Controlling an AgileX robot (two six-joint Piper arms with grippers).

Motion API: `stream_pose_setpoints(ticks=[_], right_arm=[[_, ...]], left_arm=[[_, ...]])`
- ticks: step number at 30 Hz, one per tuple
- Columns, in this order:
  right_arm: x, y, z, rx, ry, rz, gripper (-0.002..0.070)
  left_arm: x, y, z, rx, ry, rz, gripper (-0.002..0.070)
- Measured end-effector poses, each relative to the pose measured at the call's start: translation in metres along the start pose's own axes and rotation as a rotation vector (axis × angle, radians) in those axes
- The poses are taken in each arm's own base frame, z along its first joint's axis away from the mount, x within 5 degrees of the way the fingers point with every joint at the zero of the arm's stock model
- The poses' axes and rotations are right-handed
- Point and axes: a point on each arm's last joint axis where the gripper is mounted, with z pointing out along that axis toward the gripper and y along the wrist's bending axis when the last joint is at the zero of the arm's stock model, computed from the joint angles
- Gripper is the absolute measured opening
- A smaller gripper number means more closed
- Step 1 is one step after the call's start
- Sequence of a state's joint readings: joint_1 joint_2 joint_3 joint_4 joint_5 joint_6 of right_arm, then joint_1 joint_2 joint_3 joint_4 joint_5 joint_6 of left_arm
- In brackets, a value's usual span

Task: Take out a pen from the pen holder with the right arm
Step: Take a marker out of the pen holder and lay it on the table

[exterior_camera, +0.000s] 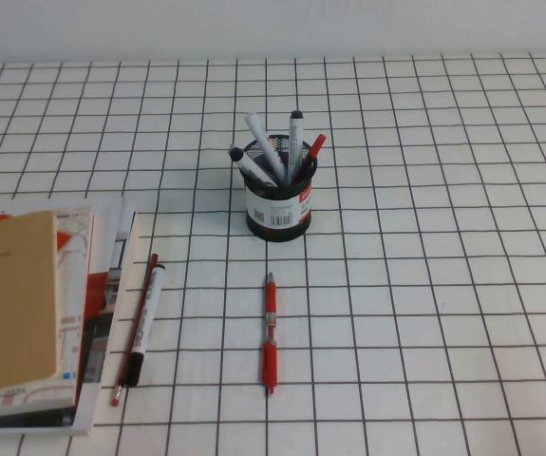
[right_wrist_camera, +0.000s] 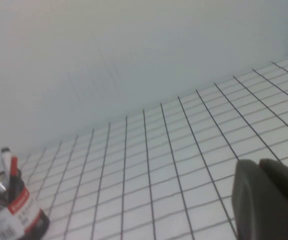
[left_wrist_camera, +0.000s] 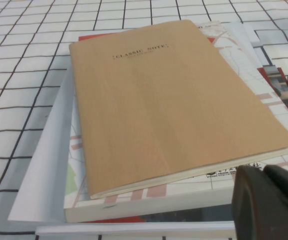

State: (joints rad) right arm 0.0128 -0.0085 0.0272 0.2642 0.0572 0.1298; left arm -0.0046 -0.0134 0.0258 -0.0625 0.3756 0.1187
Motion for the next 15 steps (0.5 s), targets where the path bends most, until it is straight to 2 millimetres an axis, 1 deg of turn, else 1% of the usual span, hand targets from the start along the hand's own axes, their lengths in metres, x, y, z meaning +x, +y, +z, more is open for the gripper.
stream_pose_setpoints(ticks=[3,10,13,15], right_arm=[[-0.0027,0.0006,0.0000,-0.007,-0.030,0.080,-0.0016],[-0.0034,0.0007,-0.0001,-0.011,-0.037,0.152,-0.0016],[-0.0018,0.0030,-0.0006,-0.017,0.017,0.195,-0.0016],[-0.0078,0.0099,-0.0028,-0.036,0.076,0.200,-0.0016]], left_arm=[[0.0000,0.0000,0.0000,0.000,0.000,0.000,-0.0004],[0.0000,0.0000,0.0000,0.000,0.000,0.000,-0.0004],[0.0000,0.0000,0.0000,0.000,0.000,0.000,-0.0005],[0.0000,0.0000,0.0000,0.000,0.000,0.000,-0.0004]])
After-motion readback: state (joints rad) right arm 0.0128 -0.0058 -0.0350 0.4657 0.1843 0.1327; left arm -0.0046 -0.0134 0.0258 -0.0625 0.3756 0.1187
